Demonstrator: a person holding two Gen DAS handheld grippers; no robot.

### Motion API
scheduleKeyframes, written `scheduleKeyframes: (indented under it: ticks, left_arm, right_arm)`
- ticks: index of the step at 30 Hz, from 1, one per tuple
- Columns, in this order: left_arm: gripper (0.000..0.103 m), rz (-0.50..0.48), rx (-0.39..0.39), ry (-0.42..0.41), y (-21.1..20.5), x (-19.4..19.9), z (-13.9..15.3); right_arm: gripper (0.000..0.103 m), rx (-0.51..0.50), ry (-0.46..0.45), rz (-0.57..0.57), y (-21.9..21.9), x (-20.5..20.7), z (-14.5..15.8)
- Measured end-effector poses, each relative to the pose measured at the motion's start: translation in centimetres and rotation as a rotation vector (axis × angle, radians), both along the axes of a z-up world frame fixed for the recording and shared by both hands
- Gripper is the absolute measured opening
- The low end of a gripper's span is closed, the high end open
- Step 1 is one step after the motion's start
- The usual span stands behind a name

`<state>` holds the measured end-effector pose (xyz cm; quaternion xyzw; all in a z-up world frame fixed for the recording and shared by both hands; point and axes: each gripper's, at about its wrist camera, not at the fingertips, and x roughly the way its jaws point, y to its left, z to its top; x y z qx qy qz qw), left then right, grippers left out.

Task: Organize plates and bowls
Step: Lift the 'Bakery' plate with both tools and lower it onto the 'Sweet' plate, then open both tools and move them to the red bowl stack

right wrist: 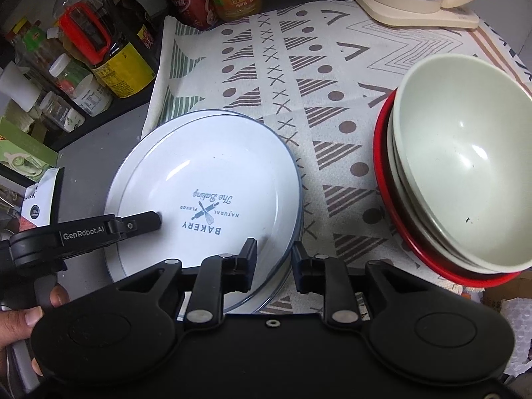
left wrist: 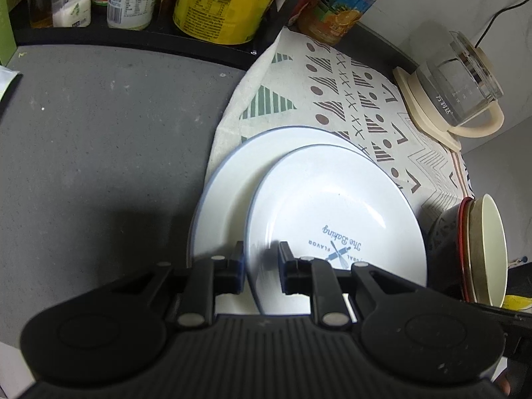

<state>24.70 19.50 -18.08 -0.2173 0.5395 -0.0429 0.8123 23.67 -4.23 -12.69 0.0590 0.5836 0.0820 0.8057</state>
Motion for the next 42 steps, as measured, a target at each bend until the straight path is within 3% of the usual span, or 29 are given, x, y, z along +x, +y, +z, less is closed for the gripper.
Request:
scheduleKeyframes:
  ticks: [5, 7, 9, 13, 21, 24, 27, 29, 32, 39, 42]
  left_arm:
    - [0.014, 0.009, 0.03, 0.0, 0.3, 0.1, 0.4]
    - [0.014, 0.004, 0.065, -0.008, 0.1, 0.1, 0.8]
    - [0.013, 0.008, 0.098, -0.019, 0.1, 0.0, 1.2]
    - [0.012, 0.009, 0.166, -0.047, 0.1, -0.2, 2.3]
    - [0.015, 0.01, 0.391, -0.084, -0.7, -0.6, 4.2]
    - [0.017, 0.028, 0.325, -0.075, 0.6, -1.0, 4.1]
    - [0.027, 0.057, 0.286, -0.069, 1.7, -1.1, 4.4]
    - [0.046, 0.077, 0.256, -0.078, 2.2, -1.3, 4.5]
    - [0.062, 0.094, 0.202, -0.104, 2.7, -1.7, 4.7]
    - [0.064, 0.075, 0.134, -0.061, 2.2, -1.3, 2.7]
    - [0.054, 0.068, 0.107, -0.028, 2.2, -1.5, 1.7]
  right_arm:
    - [0.028, -0.001, 0.018, -0.019, -0.5, 0.0, -1.3]
    - [0.044, 0.011, 0.026, -0.033, -0.9, 0.0, -2.0]
    - [0.052, 0.001, 0.025, -0.053, -1.2, 0.0, -2.3]
    - [0.053, 0.024, 0.019, -0.063, -1.6, -0.3, -2.2]
    - [0.053, 0.068, -0.037, -0.084, -2.3, -1.2, -0.6]
    - [0.053, 0.083, -0.056, -0.092, -2.5, -1.7, 0.0]
    - [0.053, 0.098, -0.072, -0.095, -2.5, -2.2, 0.3]
    - [0.053, 0.094, -0.078, -0.094, -2.3, -2.3, 0.4]
    - [0.053, 0.089, -0.077, -0.098, -1.9, -2.6, 0.3]
    - [0.053, 0.058, -0.08, -0.111, -1.6, -4.2, 0.4]
    - [0.053, 0.05, -0.071, -0.124, -1.8, -4.8, 0.2]
